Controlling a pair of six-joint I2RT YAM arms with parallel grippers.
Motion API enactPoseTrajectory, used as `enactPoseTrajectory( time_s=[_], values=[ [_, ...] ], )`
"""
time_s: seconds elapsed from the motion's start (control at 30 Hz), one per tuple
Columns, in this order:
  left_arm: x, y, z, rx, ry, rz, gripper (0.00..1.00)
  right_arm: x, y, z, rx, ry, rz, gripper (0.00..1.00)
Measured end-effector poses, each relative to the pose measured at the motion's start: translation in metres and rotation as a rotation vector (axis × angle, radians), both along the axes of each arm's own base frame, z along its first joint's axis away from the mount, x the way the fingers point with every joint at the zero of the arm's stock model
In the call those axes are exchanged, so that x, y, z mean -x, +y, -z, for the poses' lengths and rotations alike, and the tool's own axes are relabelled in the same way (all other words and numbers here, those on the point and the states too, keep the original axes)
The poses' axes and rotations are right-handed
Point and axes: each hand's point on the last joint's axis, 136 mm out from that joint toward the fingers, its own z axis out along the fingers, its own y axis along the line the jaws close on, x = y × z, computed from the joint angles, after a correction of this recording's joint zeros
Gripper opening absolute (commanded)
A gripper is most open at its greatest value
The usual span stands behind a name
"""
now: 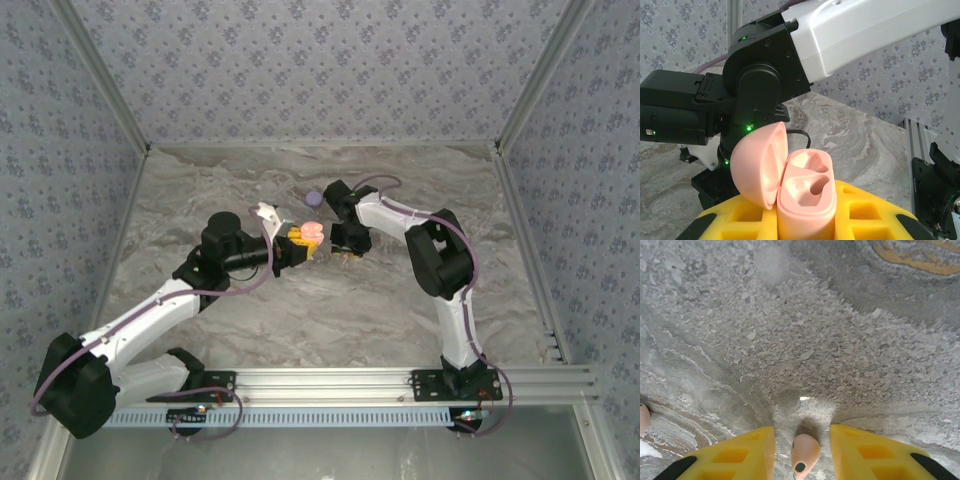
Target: Insert the wireless bluetooth earbuds into the charging case
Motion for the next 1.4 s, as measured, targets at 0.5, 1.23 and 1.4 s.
enactPoseTrajectory(
  time_s=[0.5,1.23,1.4],
  values=[
    [0.000,0.000,0.000,0.000,0.000,0.000,0.02,0.001,-0.002,0.001,0.024,-0.005,0.006,0.28],
    [-0.005,0.003,0.008,-0.021,0.017,-0.039,0.02,0.002,-0.006,0.000,0.033,-0.016,-0.210,0.20],
    [-0.011,0.005,0.017,-0.038,0.038,-0.073,0.01,0.002,-0.007,-0.001,0.006,-0.028,-0.265,0.19]
  ],
)
